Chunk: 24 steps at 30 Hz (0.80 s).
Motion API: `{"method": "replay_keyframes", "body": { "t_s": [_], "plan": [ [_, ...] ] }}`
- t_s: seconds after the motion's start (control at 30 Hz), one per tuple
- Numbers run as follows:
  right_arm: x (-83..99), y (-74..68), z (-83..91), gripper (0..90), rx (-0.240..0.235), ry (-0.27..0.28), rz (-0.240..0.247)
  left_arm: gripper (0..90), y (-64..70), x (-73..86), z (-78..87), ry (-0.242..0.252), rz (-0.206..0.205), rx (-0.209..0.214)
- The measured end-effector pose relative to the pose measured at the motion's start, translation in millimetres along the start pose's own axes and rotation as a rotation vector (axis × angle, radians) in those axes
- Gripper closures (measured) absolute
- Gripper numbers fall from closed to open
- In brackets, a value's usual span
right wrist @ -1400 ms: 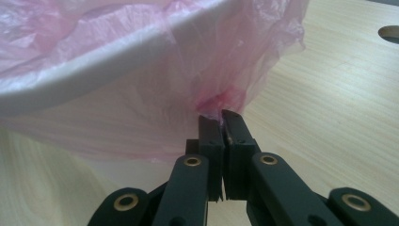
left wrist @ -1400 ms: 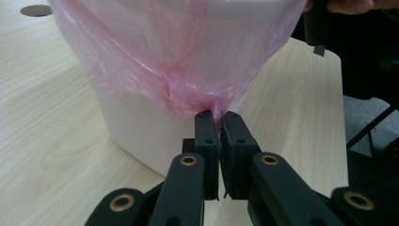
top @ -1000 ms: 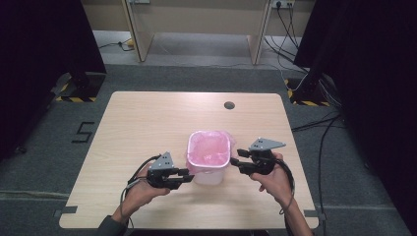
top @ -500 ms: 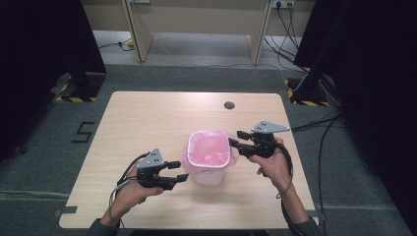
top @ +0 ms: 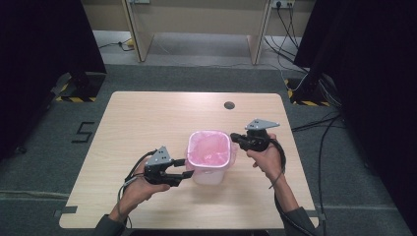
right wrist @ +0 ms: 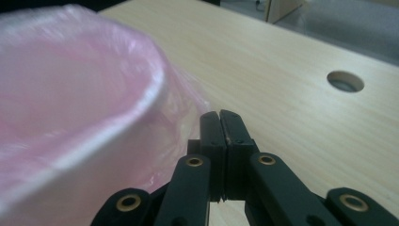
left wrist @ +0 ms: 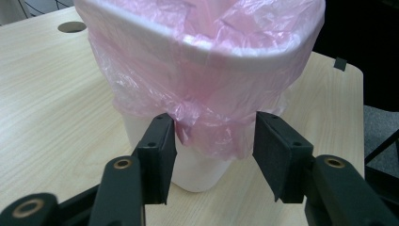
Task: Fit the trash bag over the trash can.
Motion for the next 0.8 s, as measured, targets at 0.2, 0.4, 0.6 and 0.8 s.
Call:
{"method": "replay_keyframes", "body": {
  "t_s": [0.2, 0.4, 0.6, 0.8],
  "plan": [
    [22.0, 3.5, -31.3, 90.0, -0.036, -0.074, 0.0, 51.8, 1.2, 5.7, -5.1, -0.015, 0.0, 0.011],
    [37.3, -4.5, -47.3, 88.2, -0.089, -0.126, 0.024, 51.5, 1.4, 7.4, -5.7, -0.019, -0.006, 0.014],
    [28.4, 7.9, -25.1, 66.9, -0.025, -0.111, 0.001, 48.6, -1.5, 8.3, 2.7, -0.009, 0.001, -0.002],
    [15.9, 13.2, 22.0, 52.8, -0.018, -0.019, -0.048, 45.5, -3.9, 12.4, 16.9, -0.005, 0.003, -0.028]
  ]
}}
Point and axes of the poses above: each handheld gripper's, and its own axes: z roughly backward along the jaws, x roughly out of its underside, y roughly to its right, the point moved 5 cm from there along -z, roughly forward along the jaws, and after that the axes turned 4 degrees about -z, right-handed, at the moved point
